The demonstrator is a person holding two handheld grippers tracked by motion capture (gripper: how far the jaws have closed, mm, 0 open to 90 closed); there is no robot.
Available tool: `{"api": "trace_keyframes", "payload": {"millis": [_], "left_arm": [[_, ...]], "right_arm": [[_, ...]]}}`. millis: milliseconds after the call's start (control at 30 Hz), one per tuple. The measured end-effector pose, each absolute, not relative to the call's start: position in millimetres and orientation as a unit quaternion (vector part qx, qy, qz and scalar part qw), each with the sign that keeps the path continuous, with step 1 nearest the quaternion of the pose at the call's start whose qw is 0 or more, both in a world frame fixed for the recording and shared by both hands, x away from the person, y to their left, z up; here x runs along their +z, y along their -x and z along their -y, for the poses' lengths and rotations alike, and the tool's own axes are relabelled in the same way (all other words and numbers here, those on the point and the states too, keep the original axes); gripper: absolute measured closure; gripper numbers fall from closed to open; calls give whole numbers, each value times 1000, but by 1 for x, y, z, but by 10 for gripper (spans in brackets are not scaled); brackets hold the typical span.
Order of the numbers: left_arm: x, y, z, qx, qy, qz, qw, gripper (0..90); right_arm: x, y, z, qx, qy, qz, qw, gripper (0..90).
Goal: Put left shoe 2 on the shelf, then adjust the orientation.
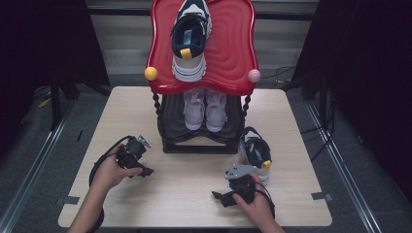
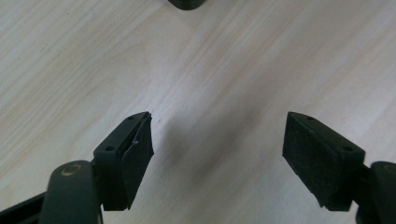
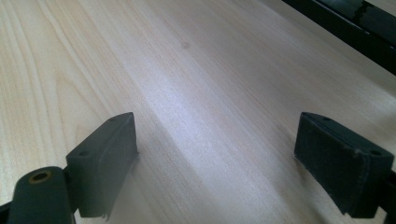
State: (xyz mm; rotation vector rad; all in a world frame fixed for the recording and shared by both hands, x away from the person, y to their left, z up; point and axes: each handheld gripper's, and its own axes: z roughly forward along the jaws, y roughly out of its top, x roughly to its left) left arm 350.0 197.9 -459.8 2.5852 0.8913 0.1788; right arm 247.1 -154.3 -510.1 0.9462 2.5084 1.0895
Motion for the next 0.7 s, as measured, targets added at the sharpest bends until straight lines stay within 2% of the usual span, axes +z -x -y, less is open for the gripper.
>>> {"api": "trace_keyframes", "payload": {"millis": [100, 400, 567, 700], "left_arm": [[-468, -349, -195, 79, -918, -318, 226, 228], [-487, -346, -189, 83, -907, -326, 251, 220], [-493, -342, -189, 95, -893, -335, 286, 158], [-499, -338, -191, 109, -879, -343, 313, 147]], "right_arm": [[-510, -247, 154, 374, -325, -860, 123, 127], [-510, -247, 154, 373, -325, -860, 123, 127], [-510, -248, 154, 374, -322, -861, 121, 125], [-510, -248, 155, 374, -321, -862, 120, 126]]}}
